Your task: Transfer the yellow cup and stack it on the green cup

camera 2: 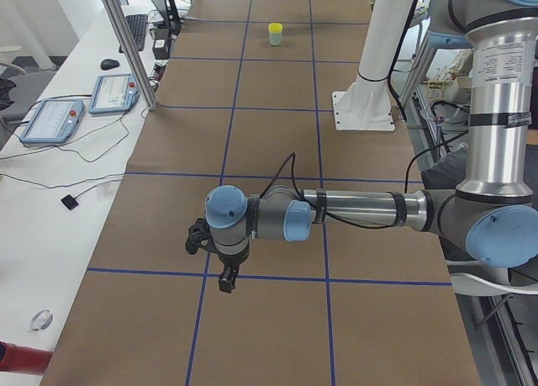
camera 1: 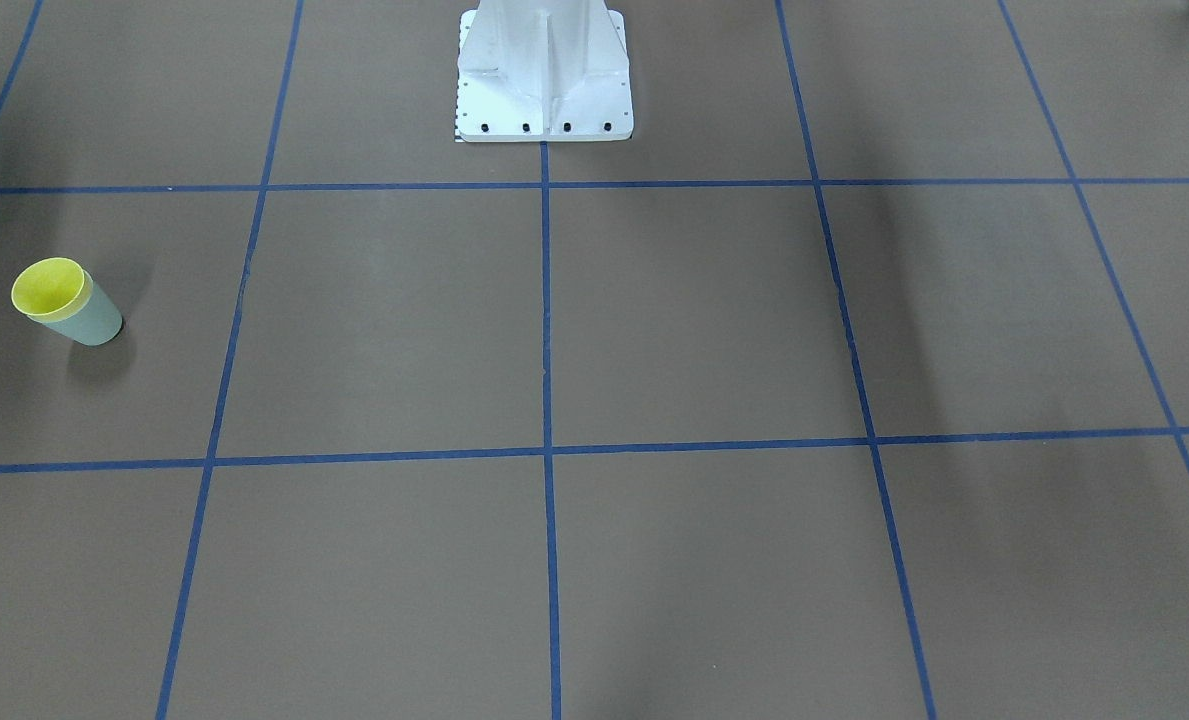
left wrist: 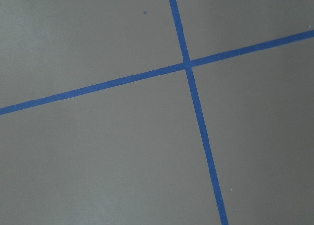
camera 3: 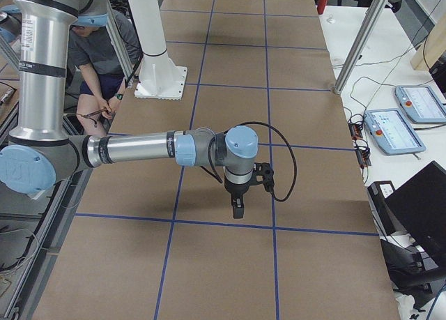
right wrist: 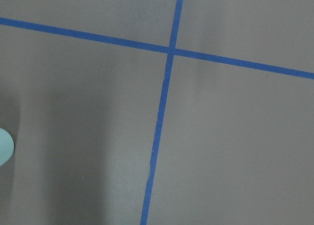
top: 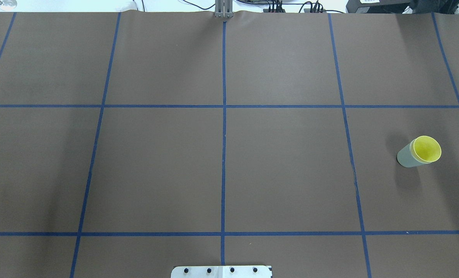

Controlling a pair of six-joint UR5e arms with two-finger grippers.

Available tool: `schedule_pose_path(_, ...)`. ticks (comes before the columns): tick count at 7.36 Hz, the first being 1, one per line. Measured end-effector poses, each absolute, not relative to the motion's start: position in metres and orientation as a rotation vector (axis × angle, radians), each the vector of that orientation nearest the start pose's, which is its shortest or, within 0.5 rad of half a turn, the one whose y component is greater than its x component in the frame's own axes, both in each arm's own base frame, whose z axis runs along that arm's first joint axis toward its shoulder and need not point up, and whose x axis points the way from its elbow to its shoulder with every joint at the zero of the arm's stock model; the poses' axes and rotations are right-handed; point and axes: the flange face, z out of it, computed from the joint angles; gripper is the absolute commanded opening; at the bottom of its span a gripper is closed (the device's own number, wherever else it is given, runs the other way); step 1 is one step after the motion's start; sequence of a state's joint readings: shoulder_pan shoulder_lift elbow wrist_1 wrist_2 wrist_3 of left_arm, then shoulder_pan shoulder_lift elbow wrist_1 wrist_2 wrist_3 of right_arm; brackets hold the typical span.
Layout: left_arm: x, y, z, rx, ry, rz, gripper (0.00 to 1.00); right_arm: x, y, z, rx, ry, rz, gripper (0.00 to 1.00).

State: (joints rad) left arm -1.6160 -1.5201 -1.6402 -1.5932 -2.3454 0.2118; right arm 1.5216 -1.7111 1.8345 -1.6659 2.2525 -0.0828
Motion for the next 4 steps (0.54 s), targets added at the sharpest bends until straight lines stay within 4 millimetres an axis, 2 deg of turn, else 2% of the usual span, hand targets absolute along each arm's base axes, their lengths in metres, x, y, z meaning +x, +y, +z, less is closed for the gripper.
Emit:
schedule_pose_path(2,-0.0960,-0.4622,0.6452,0.155,0.779,0.149,1.00,0.0491,-0.4349,0.6095,0.038,-0.683,-0.135,1.00)
schedule_pose_path(4,-0.0972,-0.4581,0.6487,0.155,0.775,0.149,1.00,0.0490,-0.4358,0.6084,0.041,-0.684,-0.136,1.00)
